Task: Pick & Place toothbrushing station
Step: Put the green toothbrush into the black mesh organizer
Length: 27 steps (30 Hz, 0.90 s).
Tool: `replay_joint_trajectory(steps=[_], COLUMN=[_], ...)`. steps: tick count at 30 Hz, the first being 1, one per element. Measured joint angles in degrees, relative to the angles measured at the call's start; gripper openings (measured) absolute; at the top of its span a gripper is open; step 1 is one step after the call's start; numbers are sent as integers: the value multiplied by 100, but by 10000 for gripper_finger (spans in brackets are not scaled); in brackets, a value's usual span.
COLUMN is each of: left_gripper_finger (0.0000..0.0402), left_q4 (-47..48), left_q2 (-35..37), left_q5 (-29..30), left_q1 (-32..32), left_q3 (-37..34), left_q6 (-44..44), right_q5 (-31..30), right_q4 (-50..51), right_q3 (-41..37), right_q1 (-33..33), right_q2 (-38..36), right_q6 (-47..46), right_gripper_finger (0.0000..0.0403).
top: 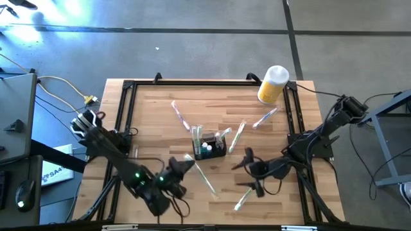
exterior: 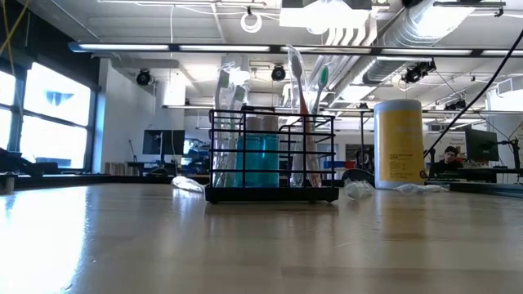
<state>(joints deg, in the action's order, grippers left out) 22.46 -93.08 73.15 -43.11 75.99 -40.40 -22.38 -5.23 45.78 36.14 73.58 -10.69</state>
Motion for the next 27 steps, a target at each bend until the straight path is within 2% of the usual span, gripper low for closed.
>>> replay_joint_trajectory(steps=[3,7,9,16,21,24,27], left_gripper_finger=[1,1,1,1,1,1,1], left_q4=[-691,-1806,-2000,-1946,-1978,-2038,-2258], left_q2=[-395,-728,-817,-915,-920,-939,-1066], left_q5=[397,419,327,105,-490,-567,-511], left_q1=[-4,-14,-44,-38,39,145,292], left_q3=[0,-2,20,288,291,291,293], left_q6=[-992,-2133,-2506,-2580,-2687,-2797,-3150], right_q5=[-164,-142,-38,1120,1357,1684,1685], right_q4=[118,174,152,-235,-592,-794,-963], right_q3=[2,2,2,2,2,2,4], right_q1=[-210,-520,-669,-1127,-1224,-1223,-1213], right_q2=[0,0,0,0,0,3,149], right_q6=[-447,-1013,-1310,-2136,-2229,-2119,-2123], right_gripper_finger=[263,263,263,263,263,263,263])
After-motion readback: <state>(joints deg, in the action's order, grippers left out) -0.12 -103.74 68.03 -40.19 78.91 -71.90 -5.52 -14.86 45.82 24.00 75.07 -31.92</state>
